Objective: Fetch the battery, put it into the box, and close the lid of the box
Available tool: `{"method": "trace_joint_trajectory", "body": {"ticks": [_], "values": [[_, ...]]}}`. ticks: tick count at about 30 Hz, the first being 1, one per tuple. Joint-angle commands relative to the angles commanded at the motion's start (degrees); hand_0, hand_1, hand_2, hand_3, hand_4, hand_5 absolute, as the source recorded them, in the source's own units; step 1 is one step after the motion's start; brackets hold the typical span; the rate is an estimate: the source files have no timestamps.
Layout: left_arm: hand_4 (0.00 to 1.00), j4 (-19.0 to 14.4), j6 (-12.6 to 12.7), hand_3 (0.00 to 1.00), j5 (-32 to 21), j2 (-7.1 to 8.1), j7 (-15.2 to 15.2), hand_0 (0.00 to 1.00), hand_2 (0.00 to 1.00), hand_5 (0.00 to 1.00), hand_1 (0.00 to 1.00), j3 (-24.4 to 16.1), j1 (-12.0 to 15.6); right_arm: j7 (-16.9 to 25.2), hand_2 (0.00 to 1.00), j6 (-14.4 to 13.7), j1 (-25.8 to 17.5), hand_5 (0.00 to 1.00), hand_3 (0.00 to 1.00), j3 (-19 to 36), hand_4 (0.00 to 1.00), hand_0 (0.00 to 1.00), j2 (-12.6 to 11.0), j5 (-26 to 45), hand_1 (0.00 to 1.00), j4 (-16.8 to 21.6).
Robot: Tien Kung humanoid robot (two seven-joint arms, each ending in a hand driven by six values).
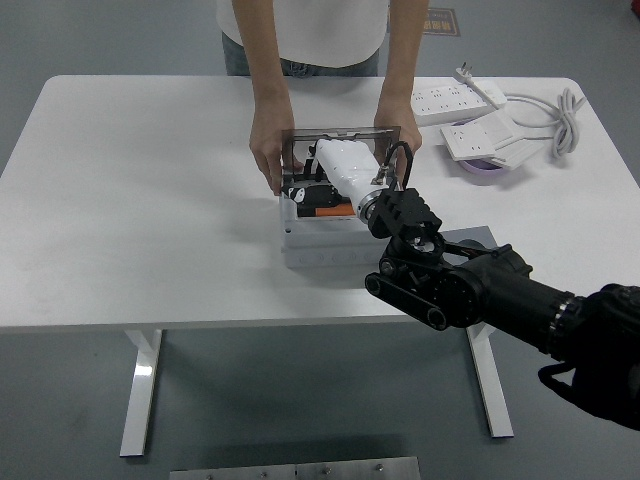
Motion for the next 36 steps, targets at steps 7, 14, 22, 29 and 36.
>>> {"method": "trace_joint_trajectory", "body": {"ticks": [7,14,22,29,36], "values": [[0.822,-0.02,0.13,0.647,-0.25,0.01,-0.01,0.423,0.651,0.894,0.646,0.11,0.16,-1.12,0.445,-2.45,0.01,0.641,0.450,0.21,0.868,0.499,0.00,0.58,0.419,0.30],[0.822,-0.03,0.31,0.648,-0.61,0.03,-0.02,0.423,0.651,0.895,0.646,0.28,0.36,-2.08,0.356,-2.98,0.04,0.485,0.377,0.31,0.664,0.224,0.00,0.17,0.316,0.80],[0.823,-0.06,0.66,0.647,-1.53,-0.09,0.10,0.423,0.651,0.895,0.646,0.78,0.91,-4.35,0.224,-1.55,0.24,0.302,0.234,0.94,0.421,0.062,0.00,-0.80,0.182,3.13],[0.823,-0.03,0.67,0.647,-1.84,-0.37,0.11,0.423,0.651,0.895,0.646,1.02,1.18,-6.64,0.205,1.31,2.30,0.332,0.214,2.93,0.367,0.041,-1.24,-0.57,0.153,7.10],[0.823,0.05,0.48,0.647,-1.48,-0.38,0.01,0.423,0.651,0.895,0.646,0.87,0.85,-5.60,0.204,2.33,5.63,0.324,0.210,4.19,0.356,0.039,-2.73,1.53,0.151,6.75]]}}
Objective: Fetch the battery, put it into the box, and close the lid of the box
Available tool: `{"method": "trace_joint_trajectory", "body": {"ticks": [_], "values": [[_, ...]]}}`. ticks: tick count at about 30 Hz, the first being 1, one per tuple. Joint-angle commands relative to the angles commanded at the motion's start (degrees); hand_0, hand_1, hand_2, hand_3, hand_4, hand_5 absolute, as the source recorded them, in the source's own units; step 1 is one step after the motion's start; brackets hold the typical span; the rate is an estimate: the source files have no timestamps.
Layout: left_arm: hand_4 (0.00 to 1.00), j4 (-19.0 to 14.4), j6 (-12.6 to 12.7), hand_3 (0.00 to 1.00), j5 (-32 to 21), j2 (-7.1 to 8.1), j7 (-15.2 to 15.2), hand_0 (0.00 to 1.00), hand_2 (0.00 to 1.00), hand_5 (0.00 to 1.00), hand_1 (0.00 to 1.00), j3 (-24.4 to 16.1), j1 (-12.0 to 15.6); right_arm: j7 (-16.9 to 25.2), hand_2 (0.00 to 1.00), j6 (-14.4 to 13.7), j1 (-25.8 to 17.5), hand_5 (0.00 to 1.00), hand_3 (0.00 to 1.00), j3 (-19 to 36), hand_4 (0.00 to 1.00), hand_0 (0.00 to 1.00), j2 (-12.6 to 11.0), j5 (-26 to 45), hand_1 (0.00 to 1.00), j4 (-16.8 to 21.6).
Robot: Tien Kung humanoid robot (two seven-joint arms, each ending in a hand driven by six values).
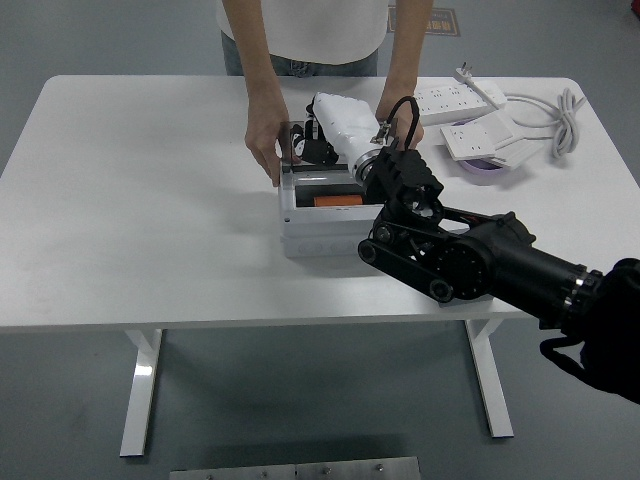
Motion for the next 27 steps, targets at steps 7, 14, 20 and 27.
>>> {"method": "trace_joint_trajectory", "body": {"ticks": [7,14,20,27], "values": [[0.823,-0.05,-0.25,0.647,0.27,-0.12,0.18,0.423,0.652,0.895,0.646,0.00,-0.08,1.80,0.202,0.23,1.86,0.329,0.210,0.19,0.344,0.038,-0.78,1.46,0.150,-1.26],[0.823,0.02,-0.56,0.645,0.84,-0.21,0.05,0.423,0.652,0.895,0.647,-0.20,-0.60,3.40,0.211,0.60,3.25,0.255,0.224,0.12,0.404,0.058,-0.43,2.81,0.169,-3.07],[0.822,0.03,-0.78,0.645,1.21,-0.23,0.05,0.423,0.652,0.898,0.647,-0.36,-0.89,5.01,0.299,0.99,3.97,0.498,0.342,0.26,0.696,0.134,-0.39,4.38,0.235,-4.82],[0.821,-0.01,-0.96,0.646,1.53,-0.16,0.12,0.424,0.652,0.898,0.647,-0.49,-0.95,5.88,0.605,1.25,3.99,0.998,0.640,0.12,0.998,0.651,-0.17,6.04,0.563,-6.69]]}}
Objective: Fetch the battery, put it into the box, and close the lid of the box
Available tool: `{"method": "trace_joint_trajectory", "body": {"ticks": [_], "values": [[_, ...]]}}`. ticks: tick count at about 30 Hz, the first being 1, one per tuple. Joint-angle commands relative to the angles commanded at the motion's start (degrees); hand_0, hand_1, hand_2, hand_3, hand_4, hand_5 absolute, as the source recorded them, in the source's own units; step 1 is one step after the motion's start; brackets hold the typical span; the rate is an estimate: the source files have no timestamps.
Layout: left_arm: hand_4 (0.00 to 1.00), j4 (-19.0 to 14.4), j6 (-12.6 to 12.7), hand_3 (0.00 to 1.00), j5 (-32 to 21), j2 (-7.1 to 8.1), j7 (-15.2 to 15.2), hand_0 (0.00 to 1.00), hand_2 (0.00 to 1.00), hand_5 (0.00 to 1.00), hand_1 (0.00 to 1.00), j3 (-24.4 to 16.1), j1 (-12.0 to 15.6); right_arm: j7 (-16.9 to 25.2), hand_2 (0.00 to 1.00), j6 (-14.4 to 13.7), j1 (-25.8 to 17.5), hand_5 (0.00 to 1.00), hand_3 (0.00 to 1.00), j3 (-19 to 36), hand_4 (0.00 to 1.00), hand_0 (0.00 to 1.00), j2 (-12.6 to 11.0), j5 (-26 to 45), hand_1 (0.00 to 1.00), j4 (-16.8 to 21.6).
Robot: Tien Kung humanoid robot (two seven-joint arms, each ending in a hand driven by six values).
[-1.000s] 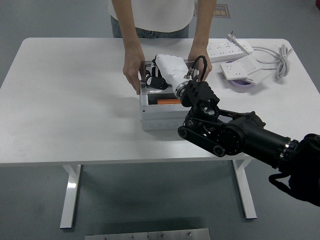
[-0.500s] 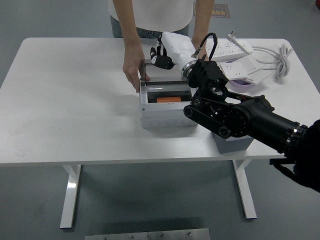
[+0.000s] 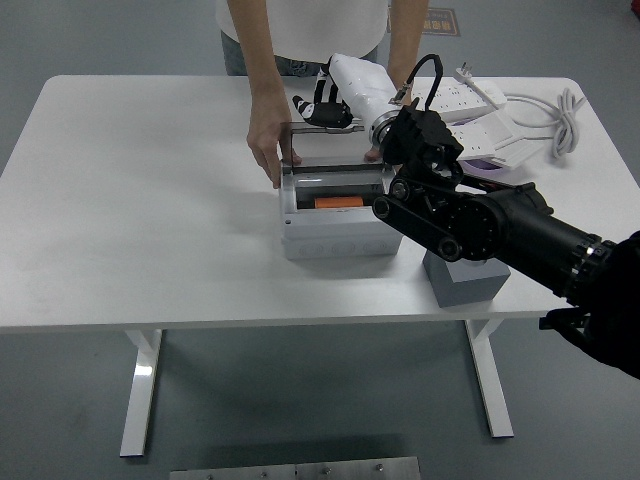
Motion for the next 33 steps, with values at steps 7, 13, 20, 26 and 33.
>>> {"method": "trace_joint_trajectory", "body": {"ticks": [7,13,20,26,33], "values": [[0.821,0.01,-0.08,0.645,0.23,0.07,-0.06,0.425,0.651,0.898,0.647,-0.07,0.02,0.39,0.678,-0.37,-0.45,0.998,0.701,-0.45,0.998,0.833,0.32,0.83,0.694,-0.58],[0.821,0.04,-0.18,0.644,0.41,0.10,-0.11,0.425,0.651,0.899,0.646,-0.14,-0.05,0.95,0.690,-0.79,-0.84,0.998,0.710,-0.81,0.998,0.877,0.45,1.58,0.714,-1.07],[0.821,0.07,-0.20,0.643,0.43,0.16,-0.18,0.425,0.651,0.899,0.646,-0.12,-0.06,1.35,0.690,-0.89,-1.39,0.998,0.709,-1.67,0.998,0.882,0.47,2.17,0.712,-1.48],[0.820,0.17,-0.19,0.640,0.28,0.05,-0.37,0.425,0.648,0.900,0.645,-0.01,-0.09,1.51,0.686,-0.34,-2.25,0.998,0.706,-3.40,0.998,0.882,0.43,2.69,0.711,-1.79],[0.819,0.19,-0.09,0.640,0.05,0.01,-0.43,0.425,0.648,0.902,0.646,0.17,0.04,1.26,0.685,0.40,-3.19,0.998,0.704,-4.83,0.998,0.881,-0.06,2.65,0.710,-1.44]]}}
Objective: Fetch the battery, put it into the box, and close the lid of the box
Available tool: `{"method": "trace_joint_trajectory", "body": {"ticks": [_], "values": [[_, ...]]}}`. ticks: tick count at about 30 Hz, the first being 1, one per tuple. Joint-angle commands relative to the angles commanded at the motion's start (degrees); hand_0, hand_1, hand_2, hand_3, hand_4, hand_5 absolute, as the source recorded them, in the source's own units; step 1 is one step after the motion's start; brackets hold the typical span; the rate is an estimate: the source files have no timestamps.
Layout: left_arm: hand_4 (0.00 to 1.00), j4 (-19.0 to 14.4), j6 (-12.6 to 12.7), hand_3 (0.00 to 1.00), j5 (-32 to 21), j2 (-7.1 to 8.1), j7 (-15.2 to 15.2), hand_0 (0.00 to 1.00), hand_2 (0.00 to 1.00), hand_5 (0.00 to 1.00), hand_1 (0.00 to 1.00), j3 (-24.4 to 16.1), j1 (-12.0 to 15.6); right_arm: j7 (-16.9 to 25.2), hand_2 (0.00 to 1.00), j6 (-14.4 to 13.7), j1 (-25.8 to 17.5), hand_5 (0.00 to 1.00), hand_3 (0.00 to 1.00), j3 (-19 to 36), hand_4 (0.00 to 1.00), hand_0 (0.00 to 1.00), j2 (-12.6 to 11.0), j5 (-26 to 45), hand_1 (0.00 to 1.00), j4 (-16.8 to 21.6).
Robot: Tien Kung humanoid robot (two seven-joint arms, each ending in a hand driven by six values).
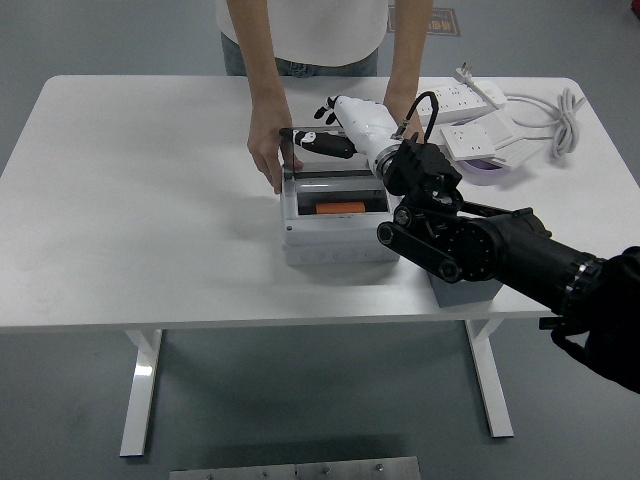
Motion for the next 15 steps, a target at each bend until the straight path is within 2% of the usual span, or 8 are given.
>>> {"method": "trace_joint_trajectory", "body": {"ticks": [14,15], "values": [[0.819,0.09,0.70,0.639,-1.49,0.28,-0.14,0.425,0.648,0.904,0.645,0.77,0.35,-3.08,0.680,2.25,0.32,0.998,0.701,-0.95,0.998,0.859,-3.59,-2.81,0.692,4.38],[0.819,0.09,0.73,0.638,-1.53,0.30,-0.15,0.425,0.648,0.904,0.643,0.79,0.34,-3.15,0.662,2.39,0.26,0.998,0.697,-1.09,0.998,0.805,-3.73,-2.74,0.656,4.44]]}}
